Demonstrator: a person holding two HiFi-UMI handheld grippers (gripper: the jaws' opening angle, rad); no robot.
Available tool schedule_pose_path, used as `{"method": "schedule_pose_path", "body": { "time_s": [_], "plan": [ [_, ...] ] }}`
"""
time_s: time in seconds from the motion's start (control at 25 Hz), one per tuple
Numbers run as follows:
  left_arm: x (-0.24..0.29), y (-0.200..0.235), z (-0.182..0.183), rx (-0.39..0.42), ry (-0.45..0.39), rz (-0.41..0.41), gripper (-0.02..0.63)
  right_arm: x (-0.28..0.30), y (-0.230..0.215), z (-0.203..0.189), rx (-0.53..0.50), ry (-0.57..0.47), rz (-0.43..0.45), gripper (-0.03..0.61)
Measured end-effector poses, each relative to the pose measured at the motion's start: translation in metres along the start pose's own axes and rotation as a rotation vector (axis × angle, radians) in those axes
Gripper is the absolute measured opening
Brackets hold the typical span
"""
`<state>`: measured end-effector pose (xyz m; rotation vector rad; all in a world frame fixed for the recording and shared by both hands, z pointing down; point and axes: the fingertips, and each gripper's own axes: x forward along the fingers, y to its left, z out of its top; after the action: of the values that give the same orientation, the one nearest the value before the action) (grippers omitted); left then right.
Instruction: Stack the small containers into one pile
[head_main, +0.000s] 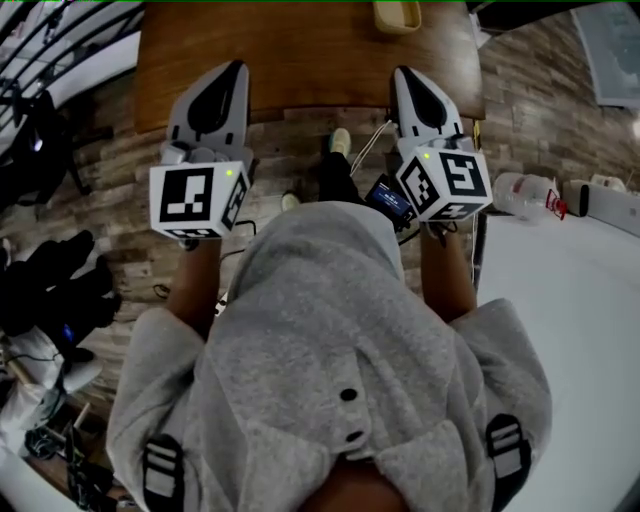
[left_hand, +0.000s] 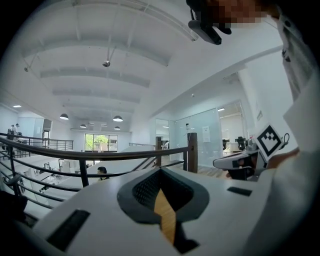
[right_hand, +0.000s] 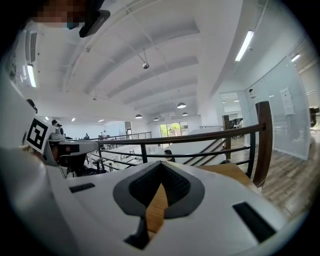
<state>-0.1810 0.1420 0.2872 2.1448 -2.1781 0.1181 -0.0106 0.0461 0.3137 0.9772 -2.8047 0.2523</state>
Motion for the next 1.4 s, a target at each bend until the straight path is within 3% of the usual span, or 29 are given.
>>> {"method": "schedule_pose_path", "body": {
  "time_s": [0.32,0.8,1.4],
  "plan": [
    [-0.066,-0.010,-0.002,-0.021,-0.007,-0.010,0.012,-0.051,0.041,-0.010,-0.022,0.034,-0.012,0.011],
    [-0.081,-0.038,-0.004,-0.030,0.010,-0.028,0.012,-0.078,0.039,-0.021,-0.006,0.063,-0.013,0.011],
    [-0.032,-0.108,-0.005,0.017,0.061,-0.053,0.012,-0.108,-0.042,-0.014,0.034,0.030,-0.047,0.011]
  ]
}}
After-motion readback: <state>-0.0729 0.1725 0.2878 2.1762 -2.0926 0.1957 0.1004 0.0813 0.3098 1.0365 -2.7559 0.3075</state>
